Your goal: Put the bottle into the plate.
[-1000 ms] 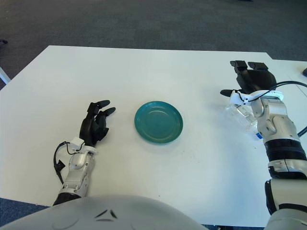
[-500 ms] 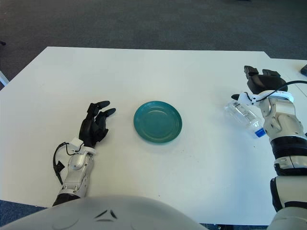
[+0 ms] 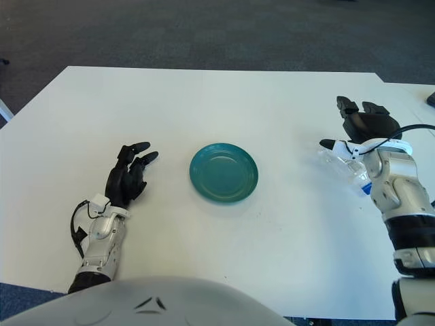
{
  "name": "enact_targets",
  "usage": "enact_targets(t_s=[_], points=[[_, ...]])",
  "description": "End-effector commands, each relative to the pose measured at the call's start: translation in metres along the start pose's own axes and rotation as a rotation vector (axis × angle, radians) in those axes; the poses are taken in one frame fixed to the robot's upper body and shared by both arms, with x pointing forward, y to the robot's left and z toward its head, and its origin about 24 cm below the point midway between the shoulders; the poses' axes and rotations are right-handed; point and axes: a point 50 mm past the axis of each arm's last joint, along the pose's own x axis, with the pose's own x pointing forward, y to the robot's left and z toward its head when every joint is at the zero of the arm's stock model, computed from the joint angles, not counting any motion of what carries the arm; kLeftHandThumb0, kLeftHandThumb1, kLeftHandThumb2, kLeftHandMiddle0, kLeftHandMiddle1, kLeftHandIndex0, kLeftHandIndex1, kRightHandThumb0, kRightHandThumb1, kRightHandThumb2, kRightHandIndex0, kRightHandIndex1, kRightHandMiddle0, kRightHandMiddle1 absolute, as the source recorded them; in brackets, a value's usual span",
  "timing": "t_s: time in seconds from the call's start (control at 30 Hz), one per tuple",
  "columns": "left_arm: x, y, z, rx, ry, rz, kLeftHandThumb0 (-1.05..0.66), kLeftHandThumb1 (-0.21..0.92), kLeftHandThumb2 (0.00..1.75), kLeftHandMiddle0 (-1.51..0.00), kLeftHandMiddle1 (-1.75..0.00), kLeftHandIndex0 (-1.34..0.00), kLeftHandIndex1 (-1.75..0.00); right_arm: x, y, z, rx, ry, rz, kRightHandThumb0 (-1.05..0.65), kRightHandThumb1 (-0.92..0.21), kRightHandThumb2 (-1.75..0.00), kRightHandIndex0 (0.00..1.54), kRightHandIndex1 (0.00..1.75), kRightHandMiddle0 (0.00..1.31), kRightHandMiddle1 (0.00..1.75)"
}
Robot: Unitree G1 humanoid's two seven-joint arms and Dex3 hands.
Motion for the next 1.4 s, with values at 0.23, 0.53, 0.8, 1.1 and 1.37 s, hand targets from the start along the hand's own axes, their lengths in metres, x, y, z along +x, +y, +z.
enact_targets(t_s=[0.23,0.53,0.8,1.1,1.37], points=[[-0.024,0.019,-0.029,0.013,0.182,0.035,-0.53,0.92,0.77,-0.32,-0.52,-0.03,-1.05,-0.002,-0.011,-0.008,0.026,0.011,-0.023,-1.05,-0.92,-0.65,0.0,0.0,0.0,0.0],[-0.022,0.024,-0.028,0.014,0.186,0.038,-0.51,0.92,0.74,-0.34,-0.51,-0.01,-1.04,-0.006,-0.007,-0.003,0.065,-0.001,-0.018,-1.05,-0.92,-0.67,0.0,0.0,0.0,0.0],[-0.02,0.027,-0.028,0.01,0.184,0.04,-0.5,0.92,0.71,-0.37,-0.53,-0.03,-1.05,-0.01,-0.006,-0.003,0.091,0.001,-0.013,-1.05,-0.92,-0.69,0.0,0.0,0.0,0.0],[-0.021,0.032,-0.027,0.03,0.18,0.033,-0.51,0.92,0.74,-0.35,-0.52,-0.03,-1.04,-0.013,0.004,-0.012,0.108,0.042,0.004,-1.05,-0.92,-0.7,0.0,0.0,0.0,0.0],[-0.022,0.037,-0.028,0.021,0.176,0.031,-0.5,0.92,0.77,-0.35,-0.5,-0.03,-1.05,-0.014,0.005,-0.016,0.123,0.067,0.005,-1.05,-0.92,-0.69,0.0,0.0,0.0,0.0]])
